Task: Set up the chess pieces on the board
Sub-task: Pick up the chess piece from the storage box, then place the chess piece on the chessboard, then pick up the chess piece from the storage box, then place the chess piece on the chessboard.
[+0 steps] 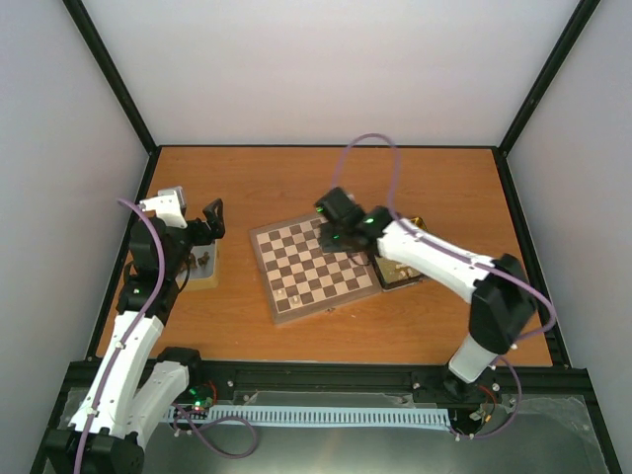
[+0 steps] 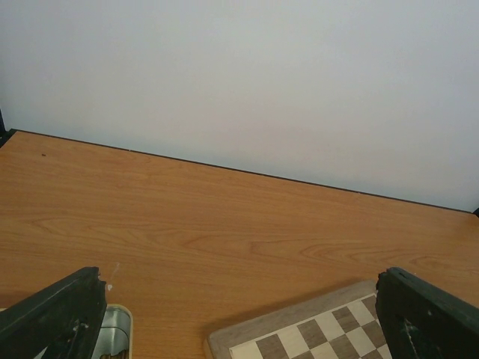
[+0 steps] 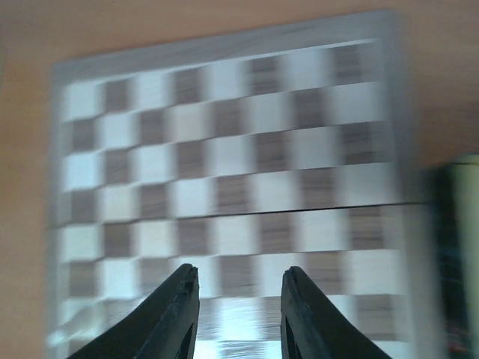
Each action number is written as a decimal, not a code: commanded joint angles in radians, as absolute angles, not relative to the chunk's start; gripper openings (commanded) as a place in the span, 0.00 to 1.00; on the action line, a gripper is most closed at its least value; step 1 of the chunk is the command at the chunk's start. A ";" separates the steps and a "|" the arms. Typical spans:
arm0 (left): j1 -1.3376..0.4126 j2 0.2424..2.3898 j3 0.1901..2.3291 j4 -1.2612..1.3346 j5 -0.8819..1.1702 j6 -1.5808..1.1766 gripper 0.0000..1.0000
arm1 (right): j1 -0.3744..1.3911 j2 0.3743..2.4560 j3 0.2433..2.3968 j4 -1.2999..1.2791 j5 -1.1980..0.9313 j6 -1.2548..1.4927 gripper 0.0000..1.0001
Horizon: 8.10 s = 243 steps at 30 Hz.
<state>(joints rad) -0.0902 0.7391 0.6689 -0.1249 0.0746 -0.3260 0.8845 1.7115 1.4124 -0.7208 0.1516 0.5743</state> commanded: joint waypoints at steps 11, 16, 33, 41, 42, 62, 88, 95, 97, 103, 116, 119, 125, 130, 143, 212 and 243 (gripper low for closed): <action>-0.094 0.731 0.705 -0.118 0.083 -0.339 1.00 | 0.461 1.609 1.105 -0.672 0.320 0.566 0.23; -0.093 0.733 0.705 -0.118 0.086 -0.341 1.00 | 0.412 1.688 1.123 -0.638 0.309 0.528 0.25; -0.094 0.730 0.704 -0.115 0.087 -0.341 1.00 | 0.349 1.815 1.168 -0.587 0.273 0.481 0.25; -0.094 0.729 0.702 -0.112 0.094 -0.341 1.00 | 0.338 1.827 1.161 -0.580 0.290 0.476 0.25; -0.094 0.730 0.702 -0.112 0.094 -0.341 1.00 | 0.336 1.830 1.162 -0.580 0.287 0.474 0.25; -0.094 0.724 0.701 -0.115 0.096 -0.342 1.00 | 0.339 1.656 1.124 -0.530 0.203 0.440 0.09; -0.094 0.717 0.699 -0.114 0.104 -0.344 1.00 | 0.968 1.794 1.321 -0.604 0.111 0.540 0.12; -0.094 0.714 0.698 -0.113 0.108 -0.344 1.00 | 1.017 1.881 1.392 -0.611 0.069 0.531 0.13; -0.094 0.713 0.698 -0.114 0.106 -0.344 1.00 | 1.027 1.898 1.402 -0.608 0.052 0.531 0.13; -0.094 0.715 0.698 -0.114 0.107 -0.344 1.00 | 1.050 1.933 1.421 -0.612 0.017 0.531 0.13; -0.094 0.713 0.699 -0.112 0.107 -0.344 1.00 | 1.057 1.959 1.430 -0.635 0.023 0.531 0.21; -0.094 0.713 0.698 -0.113 0.107 -0.344 1.00 | 1.057 1.956 1.440 -0.640 0.032 0.534 0.24; -0.094 0.712 0.698 -0.113 0.107 -0.344 1.00 | 1.055 1.919 1.457 -0.642 0.064 0.551 0.25; -0.094 0.711 0.698 -0.112 0.107 -0.344 1.00 | 1.032 1.844 1.440 -0.654 0.177 0.583 0.28; -0.094 0.712 0.699 -0.112 0.107 -0.344 1.00 | 0.657 1.456 1.130 -0.650 0.406 0.637 0.34; -0.094 0.718 0.697 -0.109 0.120 -0.345 1.00 | 0.718 1.618 1.180 -0.572 0.111 0.558 0.11; -0.094 0.713 0.695 -0.109 0.123 -0.345 1.00 | 0.979 1.883 1.301 -0.577 -0.048 0.585 0.13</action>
<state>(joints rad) -0.0902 0.7238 0.6689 -0.1261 0.1165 -0.3336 0.9676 1.8648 1.2720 -0.5606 -0.0822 0.5743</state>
